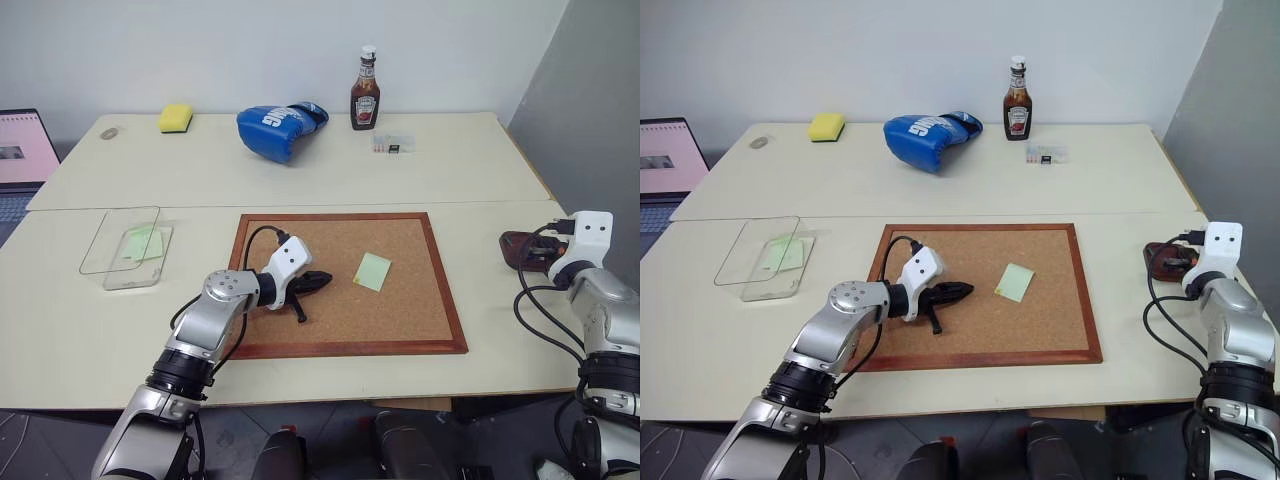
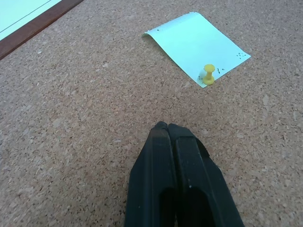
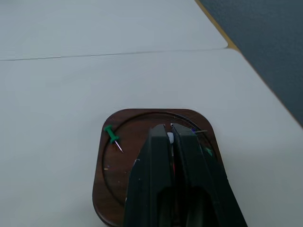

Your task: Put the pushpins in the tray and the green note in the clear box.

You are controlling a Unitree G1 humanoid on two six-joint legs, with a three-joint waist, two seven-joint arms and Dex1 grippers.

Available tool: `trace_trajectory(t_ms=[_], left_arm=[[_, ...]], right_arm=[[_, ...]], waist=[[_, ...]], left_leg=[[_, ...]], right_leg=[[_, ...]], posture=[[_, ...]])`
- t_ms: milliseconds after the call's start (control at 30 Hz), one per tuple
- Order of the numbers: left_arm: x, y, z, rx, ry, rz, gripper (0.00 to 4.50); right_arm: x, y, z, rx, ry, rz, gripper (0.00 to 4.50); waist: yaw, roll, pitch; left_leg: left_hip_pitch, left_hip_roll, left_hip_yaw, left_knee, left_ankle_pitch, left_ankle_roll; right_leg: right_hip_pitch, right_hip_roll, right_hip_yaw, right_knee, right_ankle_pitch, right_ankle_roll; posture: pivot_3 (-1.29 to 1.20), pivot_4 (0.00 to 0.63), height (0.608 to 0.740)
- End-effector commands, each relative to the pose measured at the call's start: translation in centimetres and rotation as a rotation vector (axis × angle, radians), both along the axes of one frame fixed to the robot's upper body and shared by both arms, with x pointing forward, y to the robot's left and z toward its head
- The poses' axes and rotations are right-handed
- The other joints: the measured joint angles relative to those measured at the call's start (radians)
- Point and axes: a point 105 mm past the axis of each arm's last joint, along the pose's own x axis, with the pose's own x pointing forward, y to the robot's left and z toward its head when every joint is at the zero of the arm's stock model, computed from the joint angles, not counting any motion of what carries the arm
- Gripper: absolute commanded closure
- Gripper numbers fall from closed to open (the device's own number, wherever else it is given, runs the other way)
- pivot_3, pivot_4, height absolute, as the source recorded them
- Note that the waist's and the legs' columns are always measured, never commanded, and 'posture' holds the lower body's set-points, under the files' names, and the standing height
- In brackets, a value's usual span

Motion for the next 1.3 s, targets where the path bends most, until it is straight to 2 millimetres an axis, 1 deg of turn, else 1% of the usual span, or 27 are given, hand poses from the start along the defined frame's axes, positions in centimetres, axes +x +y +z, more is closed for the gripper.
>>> trace_trajectory(t_ms=[33, 133, 333, 567, 600, 700, 767, 967, 1100, 1200, 1300], left_arm=[[-0.7, 0.0, -1.4, 0.024, 0.056, -0.008, 4.5], [-0.8, 0.3, -1.4, 0.026, 0.059, -0.002, 4.5], [-0.9, 0.5, -1.6, 0.029, 0.06, 0.008, 4.5], [-0.7, 0.8, -1.4, 0.034, 0.057, 0.015, 4.5], [-0.7, 0.8, -1.4, 0.034, 0.056, 0.014, 4.5], [-0.6, 0.7, -1.4, 0.035, 0.054, 0.01, 4.5], [-0.6, 0.7, -1.3, 0.037, 0.052, 0.007, 4.5], [-0.6, 0.5, -1.3, 0.038, 0.048, 0.0, 4.5], [-0.4, 0.5, -1.2, 0.038, 0.045, -0.003, 4.5], [-0.3, 0.3, -1.2, 0.039, 0.04, -0.005, 4.5], [-0.3, 0.1, -1.2, 0.035, 0.039, -0.009, 4.5]], right_arm=[[1.2, 0.5, 1.6, 0.042, -0.072, 0.003, 4.48], [1.5, 0.3, 1.2, 0.066, -0.066, -0.011, 4.48], [1.6, 0.0, -0.6, 0.086, -0.007, -0.032, 4.48], [1.8, 0.2, -0.6, 0.078, -0.008, -0.018, 4.48], [1.8, 0.2, -0.6, 0.076, -0.012, -0.017, 4.25], [1.8, 0.3, -0.2, 0.062, -0.028, -0.007, 3.82], [1.7, 0.3, -0.1, 0.057, -0.033, -0.006, 3.28], [1.5, -0.1, 0.1, 0.04, -0.043, -0.018, 2.08], [1.4, -0.3, 0.6, 0.02, -0.062, -0.025, 1.38], [1.4, -0.2, 1.3, -0.023, -0.088, -0.019, 0.75], [1.6, 0.5, 2.9, -0.033, -0.159, 0.011, 0.04]], waist=[[0.0, 0.0, 0.0], [0.002, 0.0, 0.0], [0.0, 0.0, 0.0], [-0.001, 0.0, 0.0], [-0.001, 0.0, 0.0], [-0.001, 0.0, 0.0], [-0.001, 0.0, 0.0], [-0.001, 0.0, 0.0], [-0.001, 0.0, 0.0], [-0.001, 0.0, 0.0], [-0.001, 0.0, 0.0]], left_leg=[[0.0, 0.0, 0.0, 0.0, 0.0, 0.0], [0.0, 0.0, 0.0, -0.001, 0.0, 0.0], [-0.001, 0.0, 0.0, -0.001, 0.0, 0.0], [0.0, 0.0, 0.0, -0.001, 0.0, 0.0], [0.0, 0.0, 0.0, -0.001, 0.0, 0.0], [-0.001, 0.0, 0.0, -0.001, 0.0, 0.0], [-0.001, 0.0, 0.0, -0.001, 0.0, 0.0], [-0.001, 0.0, 0.0, -0.001, 0.0, 0.0], [-0.001, 0.0, 0.0, -0.001, 0.0, 0.0], [-0.001, 0.0, 0.0, -0.001, 0.0, 0.0], [-0.001, 0.0, 0.0, -0.001, 0.0, 0.0]], right_leg=[[0.0, 0.0, 0.0, 0.0, 0.0, 0.0], [0.0, 0.0, 0.0, 0.0, 0.0, 0.0], [-0.001, 0.0, 0.0, -0.001, 0.0, 0.0], [0.0, 0.0, 0.0, 0.0, 0.0, 0.0], [0.0, 0.0, 0.0, 0.0, 0.0, 0.0], [0.0, 0.0, 0.0, -0.001, 0.0, 0.0], [0.0, 0.0, 0.0, 0.0, 0.0, 0.0], [0.0, 0.0, 0.0, 0.0, 0.0, 0.0], [0.0, 0.0, 0.0, 0.0, 0.0, 0.0], [0.0, 0.0, 0.0, 0.0, 0.0, 0.0], [0.0, 0.0, 0.0, 0.0, 0.0, 0.0]], posture=[[0.0, 0.15, 0.74], [0.0, 0.15, 0.74], [0.0, 0.15, 0.74], [0.0, 0.15, 0.74], [0.0, 0.15, 0.74], [0.0, 0.15, 0.74], [0.0, 0.15, 0.74], [0.0, 0.15, 0.74], [0.0, 0.15, 0.74], [0.0, 0.15, 0.74], [0.0, 0.15, 0.74]])
